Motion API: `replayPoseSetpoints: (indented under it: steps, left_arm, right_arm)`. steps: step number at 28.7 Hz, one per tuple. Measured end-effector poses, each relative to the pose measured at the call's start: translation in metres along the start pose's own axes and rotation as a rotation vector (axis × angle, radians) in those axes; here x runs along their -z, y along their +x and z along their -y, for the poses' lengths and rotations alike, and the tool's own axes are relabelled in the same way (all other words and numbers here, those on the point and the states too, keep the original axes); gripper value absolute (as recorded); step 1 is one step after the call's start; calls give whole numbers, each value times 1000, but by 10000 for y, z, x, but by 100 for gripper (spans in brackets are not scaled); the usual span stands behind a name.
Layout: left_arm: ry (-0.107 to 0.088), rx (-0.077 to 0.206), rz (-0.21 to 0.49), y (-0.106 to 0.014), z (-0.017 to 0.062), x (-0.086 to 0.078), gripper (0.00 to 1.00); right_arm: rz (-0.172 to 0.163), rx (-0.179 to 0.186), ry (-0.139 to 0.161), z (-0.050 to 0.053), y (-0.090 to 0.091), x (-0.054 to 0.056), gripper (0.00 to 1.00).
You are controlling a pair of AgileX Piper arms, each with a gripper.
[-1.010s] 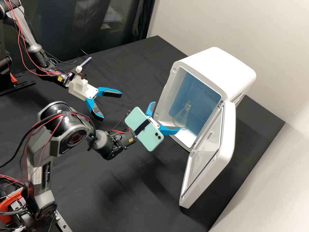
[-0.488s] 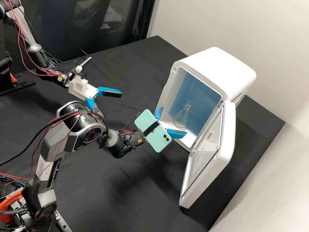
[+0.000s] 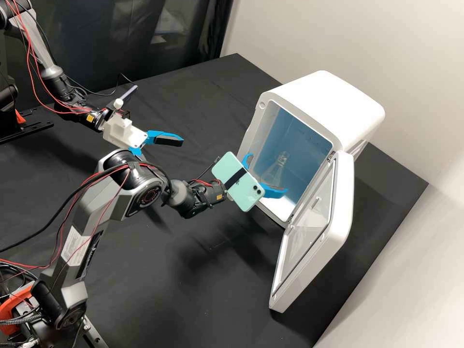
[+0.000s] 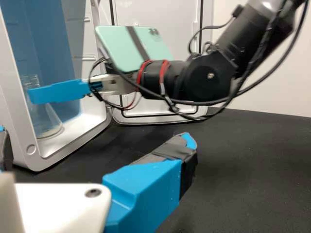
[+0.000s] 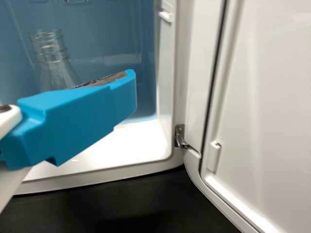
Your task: Take the flask out of the incubator
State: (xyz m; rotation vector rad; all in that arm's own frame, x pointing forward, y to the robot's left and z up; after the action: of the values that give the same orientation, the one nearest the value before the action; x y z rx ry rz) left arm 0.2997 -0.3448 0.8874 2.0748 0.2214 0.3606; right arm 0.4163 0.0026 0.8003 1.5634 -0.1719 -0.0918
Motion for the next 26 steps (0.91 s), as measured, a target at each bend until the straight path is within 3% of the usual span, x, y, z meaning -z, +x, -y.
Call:
replayPoseSetpoints:
  steps: [6, 9, 15, 22, 26]
  left_arm:
    - [0, 0, 0, 0, 0, 0, 100]
    - [0, 0, 0, 0, 0, 0, 100]
    - [0, 0, 0, 0, 0, 0, 100]
    - [0, 0, 0, 0, 0, 0, 100]
    - [0, 0, 0, 0, 0, 0, 100]
  right_arm:
    - [17, 11, -19, 51, 173, 92, 100]
    - [19, 6, -21, 19, 263, 145, 100]
    - [39, 4, -23, 39, 419, 166, 100]
    - [73, 25, -30, 74, 597, 180, 100]
    - [78, 16, -36, 83, 671, 180, 100]
